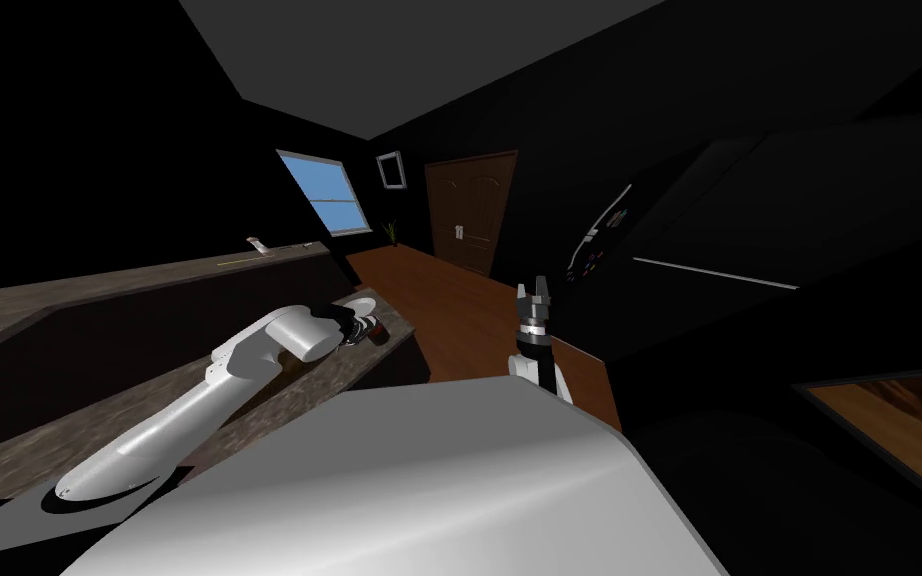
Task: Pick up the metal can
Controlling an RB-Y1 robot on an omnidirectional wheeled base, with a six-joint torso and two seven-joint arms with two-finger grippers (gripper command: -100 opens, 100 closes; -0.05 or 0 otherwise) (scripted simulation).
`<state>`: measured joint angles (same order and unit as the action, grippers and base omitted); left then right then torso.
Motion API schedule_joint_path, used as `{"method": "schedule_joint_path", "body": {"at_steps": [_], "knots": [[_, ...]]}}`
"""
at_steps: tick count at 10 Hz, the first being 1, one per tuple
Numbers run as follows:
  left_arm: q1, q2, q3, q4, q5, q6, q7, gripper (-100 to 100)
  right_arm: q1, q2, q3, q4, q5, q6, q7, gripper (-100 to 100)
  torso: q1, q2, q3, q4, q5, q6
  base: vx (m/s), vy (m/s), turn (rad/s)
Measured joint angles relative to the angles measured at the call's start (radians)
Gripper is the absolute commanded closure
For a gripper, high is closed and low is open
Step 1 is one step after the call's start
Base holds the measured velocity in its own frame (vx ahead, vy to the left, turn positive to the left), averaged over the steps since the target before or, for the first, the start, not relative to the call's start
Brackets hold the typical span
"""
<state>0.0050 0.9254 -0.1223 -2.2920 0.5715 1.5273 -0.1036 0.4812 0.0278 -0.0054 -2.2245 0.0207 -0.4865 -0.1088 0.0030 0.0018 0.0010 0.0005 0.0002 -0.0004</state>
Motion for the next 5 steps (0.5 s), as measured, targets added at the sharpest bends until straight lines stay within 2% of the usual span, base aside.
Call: {"method": "schedule_joint_path", "body": {"at_steps": [5], "knots": [[-0.015, 0.023, -0.046, -0.064, -0.03, 0.057, 0.124, 100, 0.0, 0.0, 0.0, 0.0, 0.0, 0.0, 0.0, 0, 0.0, 0.001, 0.001, 0.001, -0.001, 0.0, -0.028, 0.052, -0.102]]}}
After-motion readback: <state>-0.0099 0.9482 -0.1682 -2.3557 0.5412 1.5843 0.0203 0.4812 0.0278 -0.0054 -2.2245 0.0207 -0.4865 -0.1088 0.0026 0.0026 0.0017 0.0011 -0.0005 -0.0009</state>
